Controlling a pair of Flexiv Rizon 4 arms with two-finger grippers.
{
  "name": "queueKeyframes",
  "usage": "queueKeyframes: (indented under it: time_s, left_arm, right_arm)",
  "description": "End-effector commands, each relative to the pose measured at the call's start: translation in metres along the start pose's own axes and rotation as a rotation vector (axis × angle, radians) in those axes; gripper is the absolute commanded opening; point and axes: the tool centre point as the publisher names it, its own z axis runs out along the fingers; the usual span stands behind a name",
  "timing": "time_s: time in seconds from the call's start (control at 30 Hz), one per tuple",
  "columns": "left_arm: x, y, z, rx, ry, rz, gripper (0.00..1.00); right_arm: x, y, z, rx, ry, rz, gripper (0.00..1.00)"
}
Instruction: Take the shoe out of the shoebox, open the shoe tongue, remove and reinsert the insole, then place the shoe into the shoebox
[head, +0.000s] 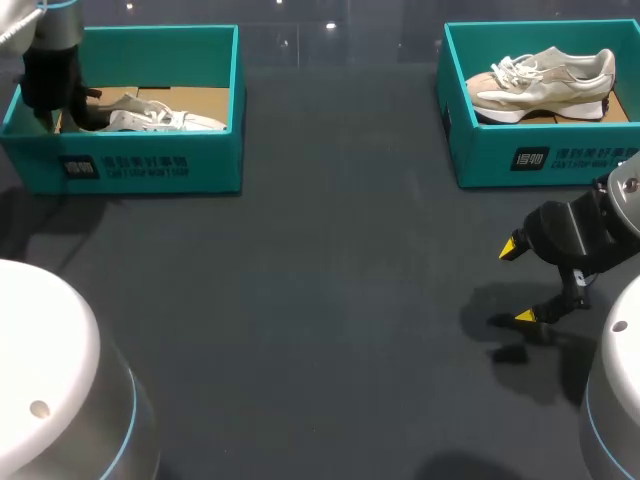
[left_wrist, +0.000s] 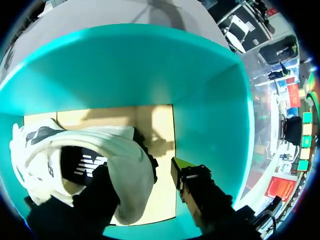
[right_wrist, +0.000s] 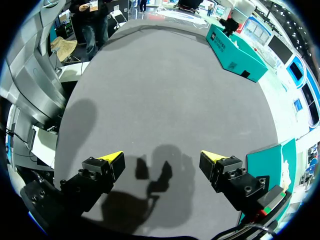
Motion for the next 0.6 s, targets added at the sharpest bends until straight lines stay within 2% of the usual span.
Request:
queueKeyframes:
  time_s: [0.03, 0.1, 0.2, 0.6]
  left_arm:
    - [0.0, -0.006, -0.01, -0.024, -0.006, 0.008, 0.77]
    - [-0.001, -0.006, -0.015, -0.035, -0.012, 0.01, 0.89]
    - [-0.001, -0.007, -0.023, -0.047, -0.02, 0.009, 1.0]
    - [0.004, -0.015, -0.072, -0.083, -0.047, 0.009, 1.0]
  right_arm:
    - [0.002, 0.0, -0.001, 0.003, -0.002, 0.0, 1.0]
    - [0.002, 0.0, -0.001, 0.003, -0.002, 0.0, 1.0]
    - [0.002, 0.0, -0.001, 0.003, -0.002, 0.0, 1.0]
    - [0.002, 0.0, -0.001, 0.003, -0.002, 0.0, 1.0]
